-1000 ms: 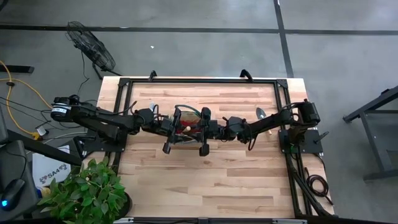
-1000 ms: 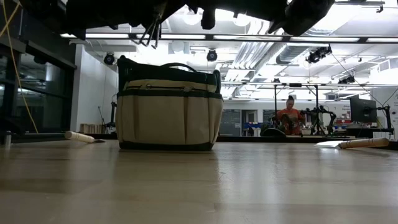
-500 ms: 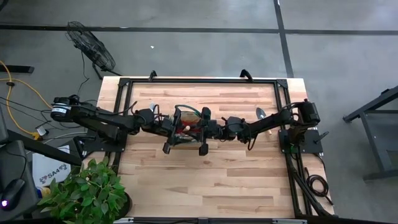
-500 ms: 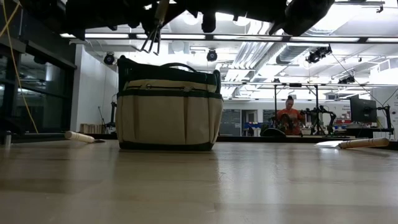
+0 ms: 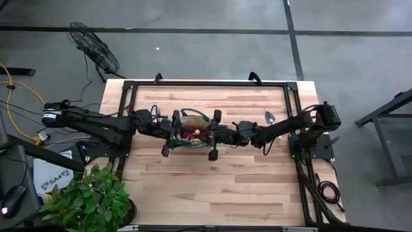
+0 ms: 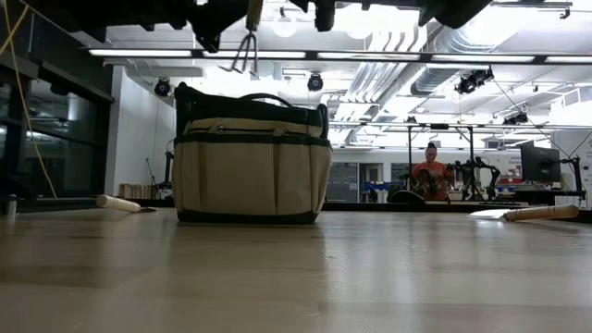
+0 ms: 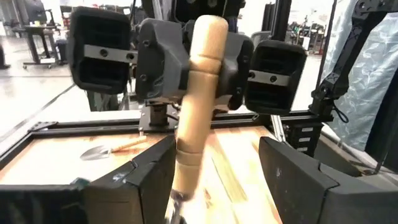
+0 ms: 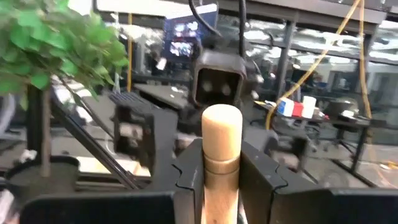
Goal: Pick & Place Garden tools in Gardening bag
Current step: Put the light brown hand rake into the light brown gardening bag
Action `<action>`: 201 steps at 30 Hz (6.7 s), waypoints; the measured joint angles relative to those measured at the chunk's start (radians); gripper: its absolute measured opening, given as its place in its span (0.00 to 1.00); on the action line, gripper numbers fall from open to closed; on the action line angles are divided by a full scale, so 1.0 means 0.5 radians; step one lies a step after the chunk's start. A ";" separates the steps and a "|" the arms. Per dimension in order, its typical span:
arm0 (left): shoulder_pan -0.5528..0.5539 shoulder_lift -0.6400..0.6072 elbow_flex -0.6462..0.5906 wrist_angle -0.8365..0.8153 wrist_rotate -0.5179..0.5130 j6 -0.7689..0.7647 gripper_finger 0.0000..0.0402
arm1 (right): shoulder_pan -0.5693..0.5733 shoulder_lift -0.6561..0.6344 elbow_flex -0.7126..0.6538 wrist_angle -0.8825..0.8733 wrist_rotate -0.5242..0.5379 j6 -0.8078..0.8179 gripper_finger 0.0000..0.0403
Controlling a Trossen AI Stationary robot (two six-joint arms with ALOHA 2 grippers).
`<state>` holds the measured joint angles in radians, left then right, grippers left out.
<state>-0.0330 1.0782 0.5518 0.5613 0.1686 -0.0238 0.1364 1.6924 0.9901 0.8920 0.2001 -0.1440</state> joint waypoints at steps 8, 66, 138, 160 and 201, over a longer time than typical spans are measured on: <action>-0.001 -0.247 0.000 -0.369 -0.002 -0.023 0.56 | 0.040 -0.067 0.000 -0.166 0.073 -0.104 0.15; 0.000 -1.128 -0.888 -0.272 -0.263 -0.435 0.56 | 0.114 0.224 0.001 -0.290 -0.311 -0.927 0.15; 0.000 -1.127 -0.886 -0.289 -0.361 -0.491 0.56 | 0.045 0.322 0.000 -0.301 -0.358 -0.899 0.15; 0.000 -1.127 -0.886 -0.310 -0.361 -0.510 0.56 | -0.187 0.322 0.000 -0.385 -0.504 -0.165 0.15; 0.000 -1.128 -0.886 -0.336 -0.356 -0.540 0.56 | -0.204 0.322 0.000 -0.451 -0.345 0.143 0.29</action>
<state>-0.0331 0.5144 0.1089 0.3935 -0.0094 -0.2939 0.0345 1.8534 0.9901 0.6663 0.0276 -0.0725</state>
